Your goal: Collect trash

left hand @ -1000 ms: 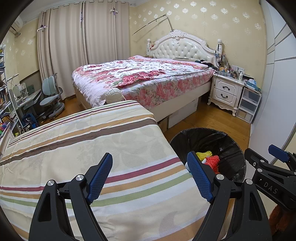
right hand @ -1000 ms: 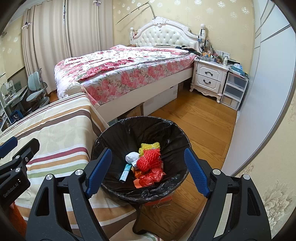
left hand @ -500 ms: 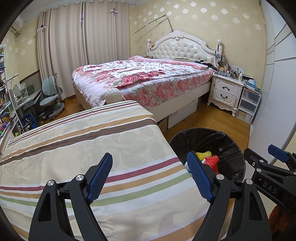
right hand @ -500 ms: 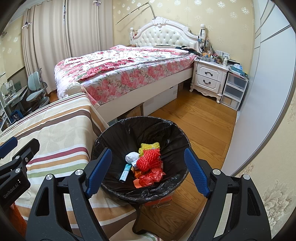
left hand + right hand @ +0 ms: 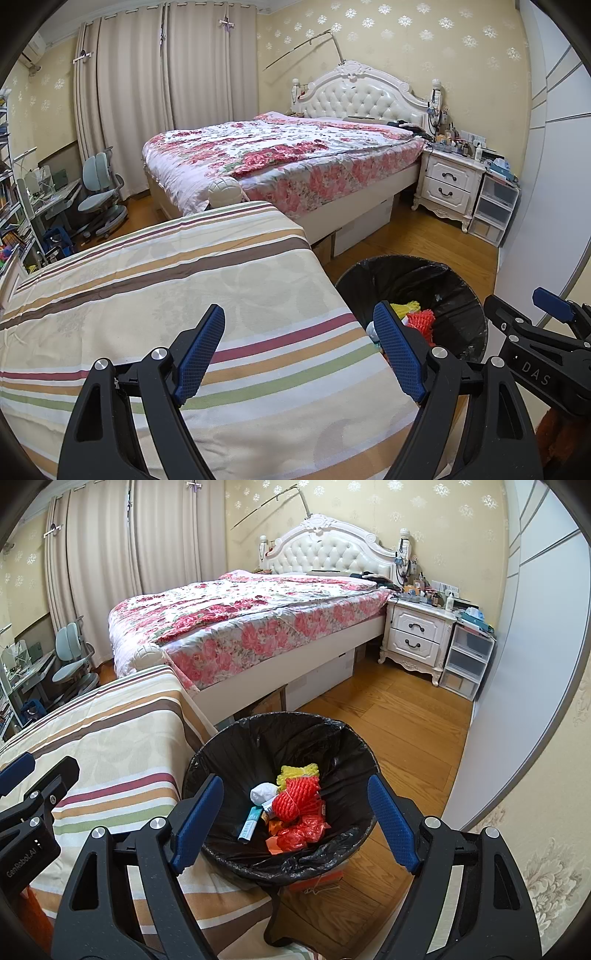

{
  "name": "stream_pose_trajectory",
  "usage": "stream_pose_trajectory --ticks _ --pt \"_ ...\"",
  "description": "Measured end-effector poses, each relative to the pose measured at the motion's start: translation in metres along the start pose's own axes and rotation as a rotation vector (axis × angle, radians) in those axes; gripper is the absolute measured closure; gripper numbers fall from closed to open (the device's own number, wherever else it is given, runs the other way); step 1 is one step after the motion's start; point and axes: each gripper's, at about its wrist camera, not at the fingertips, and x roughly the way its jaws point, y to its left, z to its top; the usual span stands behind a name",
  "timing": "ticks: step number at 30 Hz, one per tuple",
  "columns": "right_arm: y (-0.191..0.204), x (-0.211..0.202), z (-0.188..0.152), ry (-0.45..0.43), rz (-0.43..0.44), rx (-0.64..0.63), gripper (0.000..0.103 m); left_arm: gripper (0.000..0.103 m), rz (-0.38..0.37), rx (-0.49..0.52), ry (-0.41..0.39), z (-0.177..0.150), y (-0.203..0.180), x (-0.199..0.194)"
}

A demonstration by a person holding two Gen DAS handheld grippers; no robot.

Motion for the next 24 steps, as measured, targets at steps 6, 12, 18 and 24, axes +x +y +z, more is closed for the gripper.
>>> stream_pose_trajectory --ticks 6,12,18,24 --pt "0.0 0.0 0.0 0.0 0.0 0.0 0.024 0.023 0.0 0.0 -0.001 0.0 -0.001 0.0" --pt "0.0 0.0 0.0 -0.001 0.0 0.0 0.024 0.023 -0.002 -0.001 -0.001 0.0 -0.001 0.001" --pt "0.0 0.0 0.0 0.0 0.0 0.0 0.024 0.023 0.005 -0.003 -0.013 0.003 -0.007 0.0" --pt "0.001 0.0 0.0 0.0 0.0 0.0 0.024 0.019 0.014 -0.006 -0.023 0.008 -0.013 0.001"
